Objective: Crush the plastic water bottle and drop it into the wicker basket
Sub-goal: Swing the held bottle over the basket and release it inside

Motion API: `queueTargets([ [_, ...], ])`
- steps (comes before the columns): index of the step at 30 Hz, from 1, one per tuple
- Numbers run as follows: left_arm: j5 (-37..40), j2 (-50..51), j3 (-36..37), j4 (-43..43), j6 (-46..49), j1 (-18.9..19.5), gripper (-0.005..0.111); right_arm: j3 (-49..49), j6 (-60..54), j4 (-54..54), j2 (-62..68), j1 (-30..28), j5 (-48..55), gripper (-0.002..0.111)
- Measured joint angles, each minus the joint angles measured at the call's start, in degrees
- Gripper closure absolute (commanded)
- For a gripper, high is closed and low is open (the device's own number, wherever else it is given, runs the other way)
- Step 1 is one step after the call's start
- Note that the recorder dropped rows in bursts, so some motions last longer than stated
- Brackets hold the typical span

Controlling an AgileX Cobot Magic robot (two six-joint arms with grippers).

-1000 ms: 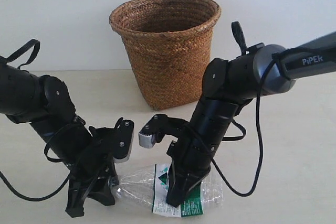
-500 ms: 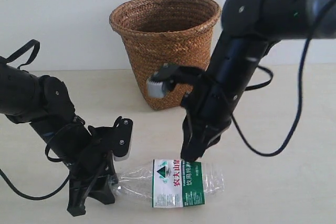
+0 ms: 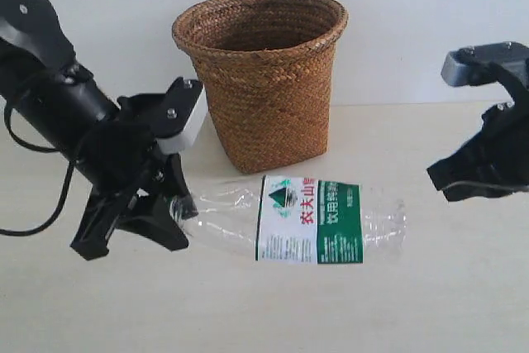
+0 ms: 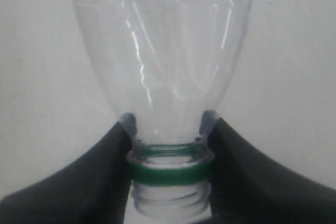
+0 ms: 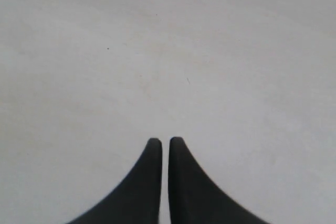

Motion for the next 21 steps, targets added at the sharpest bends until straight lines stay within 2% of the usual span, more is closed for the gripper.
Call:
queueTargets([
  [4,0.1,-1.1,-8.6,0.0,-3.4,1.6,0.102,7.7,-2.3,1.2,-0.1,-0.1,-10.4,0.108],
  [5,-5.0,-1.2,-11.6,0.0,-5.7,2.9,0.102,9.2,-2.8,1.3,-0.1,-0.1,-13.0,0.108],
  [6,-8.4,-1.2,-12.7,0.0,-6.3,3.3,0.096,9.9,-3.0,1.4,-0.1,-0.2,-14.1,0.108],
  [7,-18.8,-1.1,-13.9,-0.5,-7.0,3.7,0.088,10.5,-3.2,1.4,-0.1,-0.3,-15.2,0.108],
  [10,-33.7,1.2,-17.3,-4.7,-5.1,4.0,0.042,10.7,-4.4,2.5,-0.1,-0.3,-15.7,0.108],
  [12,-38.2,4.4,-21.2,-6.5,-3.9,4.4,0.007,10.7,-5.4,3.4,0.0,-0.3,-15.8,0.108],
  [13,-38.5,7.0,-24.0,-7.1,-4.3,4.7,0.000,10.7,-6.0,4.2,0.0,-0.3,-15.9,0.108],
  [15,-38.4,11.1,-27.2,-7.4,-6.2,5.0,0.000,10.7,-7.2,5.3,0.1,-0.3,-16.0,0.108],
  [18,-38.0,12.9,-28.1,-7.5,-6.7,5.1,0.007,10.7,-7.9,5.8,0.5,-0.3,-16.0,0.108],
  [20,-37.8,12.9,-28.4,-6.9,-7.0,5.1,0.022,10.7,-8.4,6.1,0.5,-0.3,-16.1,0.108],
  [21,-37.5,12.8,-28.6,-5.8,-7.4,5.1,0.036,10.7,-8.4,6.1,0.5,-0.3,-16.1,0.108],
])
